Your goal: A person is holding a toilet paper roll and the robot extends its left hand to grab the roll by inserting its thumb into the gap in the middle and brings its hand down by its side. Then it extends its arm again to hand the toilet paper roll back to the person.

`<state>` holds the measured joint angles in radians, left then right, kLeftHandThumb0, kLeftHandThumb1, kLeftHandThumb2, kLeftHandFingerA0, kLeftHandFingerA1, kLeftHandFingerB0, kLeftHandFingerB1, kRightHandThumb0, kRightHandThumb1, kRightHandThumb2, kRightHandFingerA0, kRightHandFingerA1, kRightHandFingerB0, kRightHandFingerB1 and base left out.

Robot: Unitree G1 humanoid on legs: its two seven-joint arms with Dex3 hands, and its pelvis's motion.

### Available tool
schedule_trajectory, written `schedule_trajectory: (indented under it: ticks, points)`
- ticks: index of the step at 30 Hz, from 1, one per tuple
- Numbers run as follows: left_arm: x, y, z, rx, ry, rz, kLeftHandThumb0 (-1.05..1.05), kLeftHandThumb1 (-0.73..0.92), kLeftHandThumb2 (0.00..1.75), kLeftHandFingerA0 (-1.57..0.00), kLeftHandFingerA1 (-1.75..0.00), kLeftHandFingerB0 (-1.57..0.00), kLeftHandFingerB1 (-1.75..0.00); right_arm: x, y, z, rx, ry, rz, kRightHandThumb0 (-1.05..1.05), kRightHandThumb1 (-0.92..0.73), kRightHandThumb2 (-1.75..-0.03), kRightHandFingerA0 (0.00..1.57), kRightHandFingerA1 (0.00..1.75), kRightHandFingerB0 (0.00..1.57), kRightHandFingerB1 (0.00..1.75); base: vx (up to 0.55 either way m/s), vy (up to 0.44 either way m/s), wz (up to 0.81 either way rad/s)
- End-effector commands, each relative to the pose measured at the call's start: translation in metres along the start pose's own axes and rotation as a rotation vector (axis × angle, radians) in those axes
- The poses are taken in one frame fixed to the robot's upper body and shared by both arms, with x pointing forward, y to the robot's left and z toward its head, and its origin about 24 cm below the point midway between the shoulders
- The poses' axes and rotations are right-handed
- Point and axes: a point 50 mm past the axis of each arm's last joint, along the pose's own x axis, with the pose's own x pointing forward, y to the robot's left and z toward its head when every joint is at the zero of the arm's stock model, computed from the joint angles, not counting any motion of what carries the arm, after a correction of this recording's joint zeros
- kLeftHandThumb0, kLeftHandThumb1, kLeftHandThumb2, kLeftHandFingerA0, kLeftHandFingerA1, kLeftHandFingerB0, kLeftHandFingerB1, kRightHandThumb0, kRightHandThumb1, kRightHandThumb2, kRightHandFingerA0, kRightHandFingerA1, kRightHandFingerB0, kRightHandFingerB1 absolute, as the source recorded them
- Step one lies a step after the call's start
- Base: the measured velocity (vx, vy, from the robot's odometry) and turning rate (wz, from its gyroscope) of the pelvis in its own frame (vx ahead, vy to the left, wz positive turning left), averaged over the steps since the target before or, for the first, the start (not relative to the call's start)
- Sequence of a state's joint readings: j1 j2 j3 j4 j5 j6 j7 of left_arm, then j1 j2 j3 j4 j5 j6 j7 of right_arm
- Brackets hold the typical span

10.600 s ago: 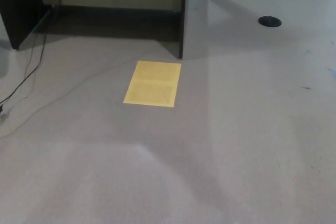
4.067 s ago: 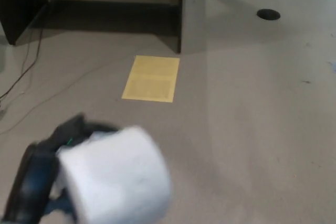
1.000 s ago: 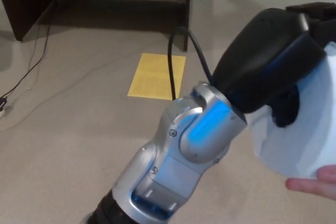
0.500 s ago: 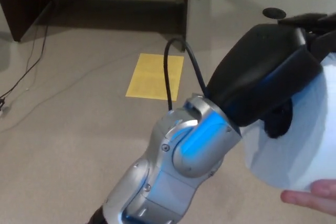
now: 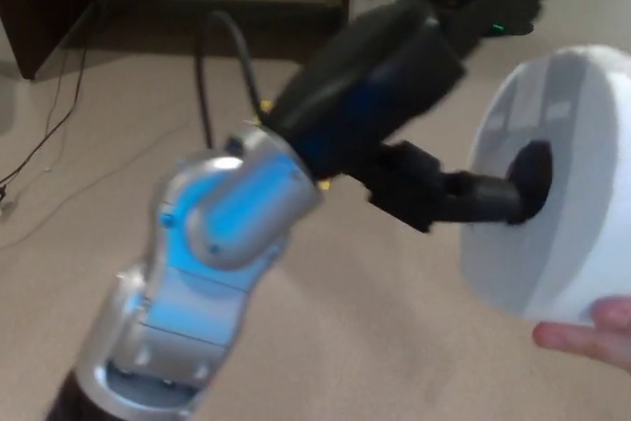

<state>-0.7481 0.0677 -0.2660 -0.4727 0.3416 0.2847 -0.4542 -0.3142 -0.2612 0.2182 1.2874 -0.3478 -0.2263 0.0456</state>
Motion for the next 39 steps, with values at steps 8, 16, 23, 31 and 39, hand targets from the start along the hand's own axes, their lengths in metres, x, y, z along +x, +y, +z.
schedule_trajectory:
  ticks: [8, 16, 23, 31, 39]
  points:
    - [-0.066, 0.079, -0.022, -0.208, 0.151, -0.189, -0.67, 0.42, 0.54, 0.0, -0.28, 0.0, -0.1, -0.001, -0.004, -0.005, -0.02, 0.022, 0.006, -0.35, -0.66, -0.6, 0.73, 0.57, 0.57, 0.42, 0.0, 0.0, 0.0]
    - [-0.151, 0.068, -0.05, -0.34, 0.285, -0.042, -0.57, 0.39, 0.54, -0.07, -0.33, 0.0, -0.14, -0.006, -0.009, -0.017, 0.006, 0.046, 0.001, -0.34, -0.66, -0.6, 0.74, 0.61, 0.56, 0.42, 0.0, 0.0, 0.0]
    - [-0.289, -0.015, -0.104, -0.5, 0.806, 0.111, -0.36, 0.34, 0.56, -0.14, -0.38, -0.08, -0.23, -0.014, -0.002, -0.038, 0.009, 0.081, -0.008, -0.38, -0.65, -0.6, 0.74, 0.55, 0.58, 0.43, 0.0, 0.0, 0.0]
    - [-0.409, -0.083, -0.121, -0.453, 1.324, 0.192, -0.25, 0.43, 0.56, -0.15, -0.35, -0.16, -0.29, -0.017, 0.0, -0.042, 0.031, 0.074, -0.025, -0.37, -0.66, -0.61, 0.73, 0.54, 0.59, 0.43, 0.0, 0.0, 0.0]
    - [-0.445, -0.107, -0.126, -0.336, 1.543, 0.138, -0.13, 0.37, 0.87, -0.11, -0.51, -0.09, -0.49, -0.014, 0.003, -0.037, 0.04, 0.066, -0.034, -0.37, -0.65, -0.6, 0.76, 0.62, 0.6, 0.44, 0.0, 0.0, 0.0]
